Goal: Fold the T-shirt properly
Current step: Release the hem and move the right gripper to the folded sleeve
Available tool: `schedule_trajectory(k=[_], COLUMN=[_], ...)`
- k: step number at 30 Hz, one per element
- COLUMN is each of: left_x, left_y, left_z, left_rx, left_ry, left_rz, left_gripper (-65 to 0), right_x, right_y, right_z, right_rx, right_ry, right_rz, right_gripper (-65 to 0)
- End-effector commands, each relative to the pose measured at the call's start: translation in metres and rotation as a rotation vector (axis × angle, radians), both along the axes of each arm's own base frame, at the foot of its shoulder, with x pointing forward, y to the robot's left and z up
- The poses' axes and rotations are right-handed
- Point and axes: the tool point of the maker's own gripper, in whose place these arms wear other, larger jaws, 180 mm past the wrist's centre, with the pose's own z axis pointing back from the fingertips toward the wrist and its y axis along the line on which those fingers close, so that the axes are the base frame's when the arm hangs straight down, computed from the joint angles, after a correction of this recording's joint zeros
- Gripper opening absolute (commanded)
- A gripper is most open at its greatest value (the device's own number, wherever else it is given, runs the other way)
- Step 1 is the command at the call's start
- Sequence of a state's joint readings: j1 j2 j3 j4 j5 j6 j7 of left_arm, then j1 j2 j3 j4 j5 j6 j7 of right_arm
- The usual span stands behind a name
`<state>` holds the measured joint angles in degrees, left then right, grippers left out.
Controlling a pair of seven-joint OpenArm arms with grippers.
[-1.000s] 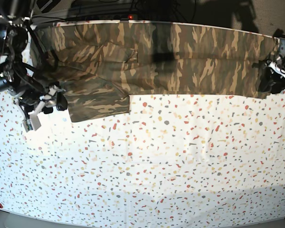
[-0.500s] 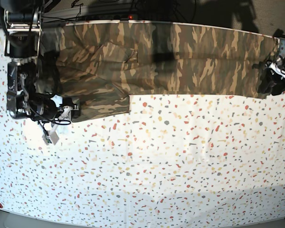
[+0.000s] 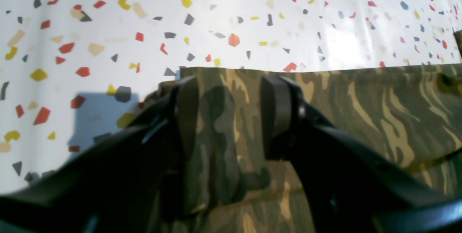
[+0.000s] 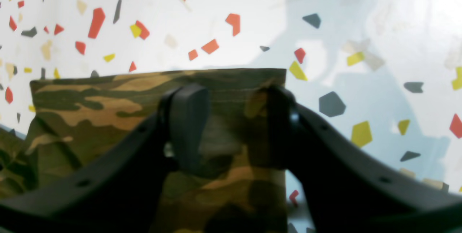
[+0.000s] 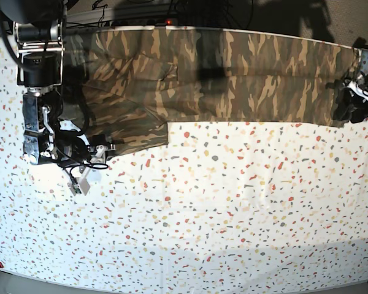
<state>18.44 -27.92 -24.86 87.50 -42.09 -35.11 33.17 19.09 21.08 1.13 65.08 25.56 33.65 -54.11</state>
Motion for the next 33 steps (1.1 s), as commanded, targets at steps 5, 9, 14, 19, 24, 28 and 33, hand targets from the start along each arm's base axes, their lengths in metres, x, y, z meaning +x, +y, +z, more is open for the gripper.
schedule_trajectory(k=[5, 9, 14, 19, 24, 28, 33], left_x=[0.009, 0.009, 0.009, 0.008, 0.008, 0.008, 0.008], left_y=[0.004, 0.004, 0.005, 0.005, 0.005, 0.005, 0.005], left_z=[0.017, 0.017, 0.017, 0.017, 0.017, 0.017, 0.017], left_rx=[0.007, 0.007, 0.007, 0.007, 0.007, 0.007, 0.007], left_ry=[-0.058, -0.058, -0.056, -0.056, -0.055, -0.054, -0.055], left_rz=[-0.005, -0.004, -0.005, -0.005, -0.005, -0.005, -0.005], left_gripper=[-37.8, -37.8, -37.8, -37.8, -37.8, -37.8, -37.8], right_x=[0.01, 0.013, 0.03, 0.024, -0.003, -0.041, -0.091], right_y=[-0.004, -0.004, -0.001, 0.022, 0.042, 0.065, 0.09], right_z=[0.013, 0.016, 0.046, 0.069, 0.073, 0.076, 0.087], right_rx=[-0.008, -0.008, -0.027, 0.032, 0.052, 0.063, 0.061], right_ry=[-0.031, -0.041, -0.1, -0.123, -0.144, -0.173, -0.214], right_rz=[0.001, 0.001, 0.03, 0.089, 0.155, 0.233, 0.325], right_gripper=[-58.4, -65.0, -65.0, -65.0, -65.0, -65.0, -65.0])
